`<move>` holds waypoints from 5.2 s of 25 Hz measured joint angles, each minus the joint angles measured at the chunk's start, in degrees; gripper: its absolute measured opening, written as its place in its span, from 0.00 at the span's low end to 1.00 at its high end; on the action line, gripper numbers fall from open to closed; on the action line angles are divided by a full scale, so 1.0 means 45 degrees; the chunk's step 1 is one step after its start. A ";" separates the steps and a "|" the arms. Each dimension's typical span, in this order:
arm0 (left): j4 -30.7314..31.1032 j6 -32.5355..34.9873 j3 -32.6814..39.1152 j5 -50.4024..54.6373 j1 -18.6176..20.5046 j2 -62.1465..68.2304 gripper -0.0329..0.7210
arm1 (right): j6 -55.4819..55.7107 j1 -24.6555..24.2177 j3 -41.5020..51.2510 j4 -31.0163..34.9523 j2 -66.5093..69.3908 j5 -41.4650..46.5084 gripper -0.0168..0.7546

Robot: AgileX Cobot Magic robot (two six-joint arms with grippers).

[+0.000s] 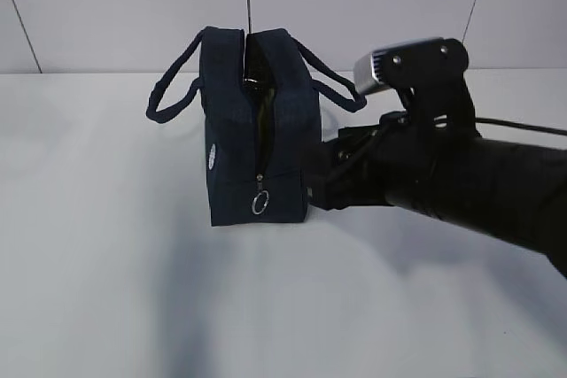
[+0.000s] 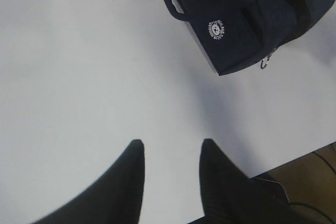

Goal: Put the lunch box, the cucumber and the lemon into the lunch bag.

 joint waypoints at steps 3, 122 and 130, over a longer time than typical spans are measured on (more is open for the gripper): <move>0.0000 -0.0009 0.0000 0.0000 0.0000 0.0000 0.36 | 0.0168 0.0000 0.0967 0.0013 0.0388 -0.2004 0.59; 0.0554 -0.0332 0.0000 0.0000 0.0000 0.0000 0.36 | 0.0362 0.0363 -0.1261 0.0299 0.9060 -1.0633 0.54; 0.0554 -0.0332 0.0000 0.0000 0.0000 0.0000 0.36 | 0.0780 0.0363 -0.1261 -0.0655 0.9060 -1.0633 0.47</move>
